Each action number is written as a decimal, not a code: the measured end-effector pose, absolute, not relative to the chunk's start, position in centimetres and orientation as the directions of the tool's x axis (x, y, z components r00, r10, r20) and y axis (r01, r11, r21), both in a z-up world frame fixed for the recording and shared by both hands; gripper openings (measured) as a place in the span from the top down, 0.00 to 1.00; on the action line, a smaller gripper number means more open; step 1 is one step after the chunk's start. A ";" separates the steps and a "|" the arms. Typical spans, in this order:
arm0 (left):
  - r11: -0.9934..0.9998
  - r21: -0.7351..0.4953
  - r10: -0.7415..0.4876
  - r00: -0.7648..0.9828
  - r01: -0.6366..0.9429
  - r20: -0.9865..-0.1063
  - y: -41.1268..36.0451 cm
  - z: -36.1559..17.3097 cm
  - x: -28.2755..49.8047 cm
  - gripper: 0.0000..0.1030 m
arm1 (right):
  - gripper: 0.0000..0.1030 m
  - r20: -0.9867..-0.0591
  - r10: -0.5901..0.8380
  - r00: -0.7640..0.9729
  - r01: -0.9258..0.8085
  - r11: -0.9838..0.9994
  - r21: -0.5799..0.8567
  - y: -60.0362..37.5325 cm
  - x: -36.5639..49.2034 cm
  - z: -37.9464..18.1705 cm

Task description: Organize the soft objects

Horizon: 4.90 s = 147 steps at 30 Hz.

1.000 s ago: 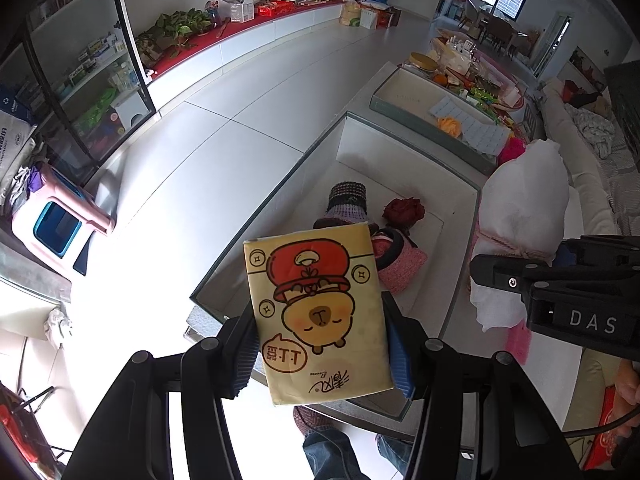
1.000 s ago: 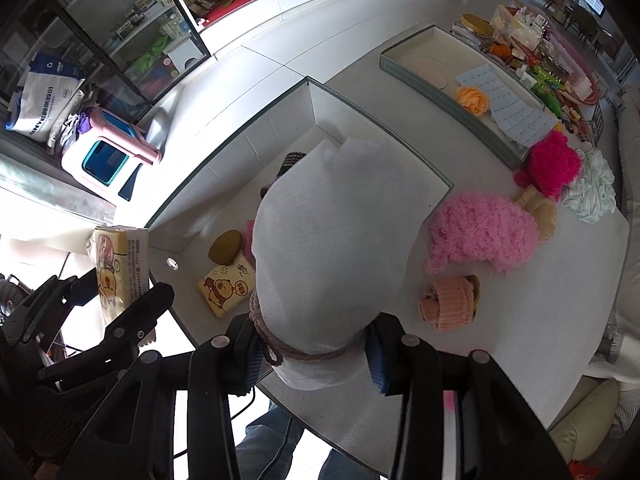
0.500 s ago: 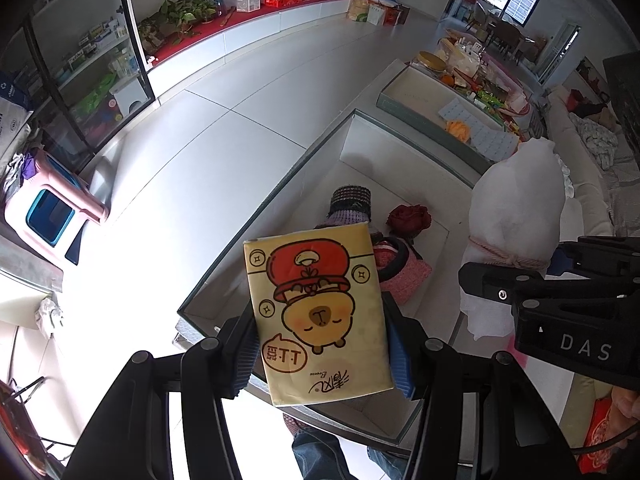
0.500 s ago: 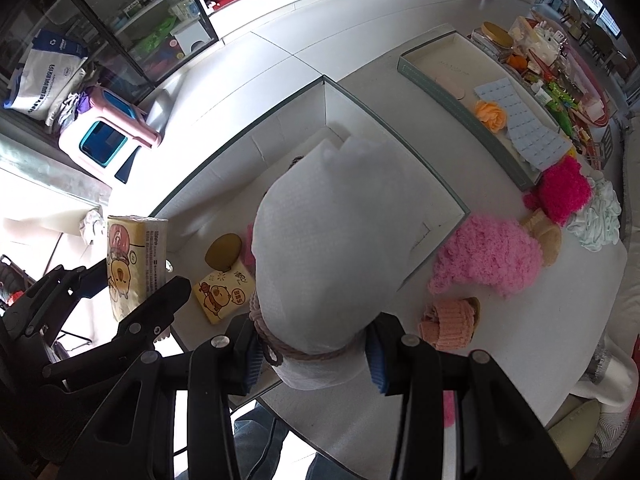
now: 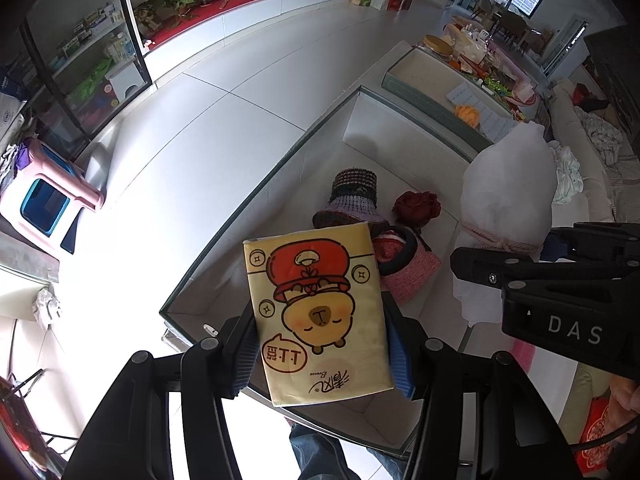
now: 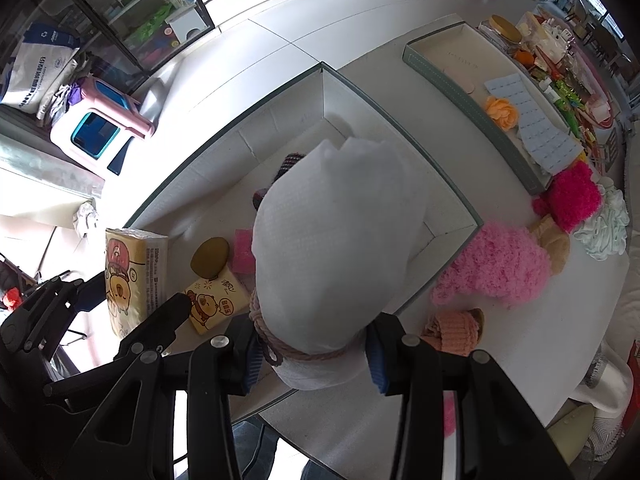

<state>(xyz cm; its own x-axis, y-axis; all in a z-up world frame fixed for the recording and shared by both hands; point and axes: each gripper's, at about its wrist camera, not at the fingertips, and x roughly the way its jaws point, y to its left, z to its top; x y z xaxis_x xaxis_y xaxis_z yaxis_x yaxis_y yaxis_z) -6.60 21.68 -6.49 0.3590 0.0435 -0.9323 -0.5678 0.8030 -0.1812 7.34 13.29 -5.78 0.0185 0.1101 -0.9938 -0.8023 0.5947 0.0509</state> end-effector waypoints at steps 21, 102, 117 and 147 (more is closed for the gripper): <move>0.721 -0.288 0.177 0.569 -0.630 -0.803 22.4 -3.0 -11.8 0.00 | 0.00 -0.985 0.161 -0.062 -0.698 0.699 0.158 10.4 10.1 -7.0; 0.747 -0.150 -0.069 0.149 -0.648 -0.986 1.2 -15.3 11.6 0.00 | 0.00 -0.994 0.082 0.074 -0.749 0.663 -0.001 -17.3 10.3 -15.1; 0.793 -0.044 -0.027 0.036 -0.607 -0.999 1.1 -19.3 13.1 0.00 | 0.00 -0.991 0.126 0.038 -0.985 0.171 -0.016 -12.2 10.2 -20.1; 0.832 -0.046 -0.012 0.064 -0.553 -0.998 -0.5 -18.7 14.5 0.34 | 0.27 -0.998 0.066 -0.003 -0.908 0.417 0.030 -16.6 10.2 -17.3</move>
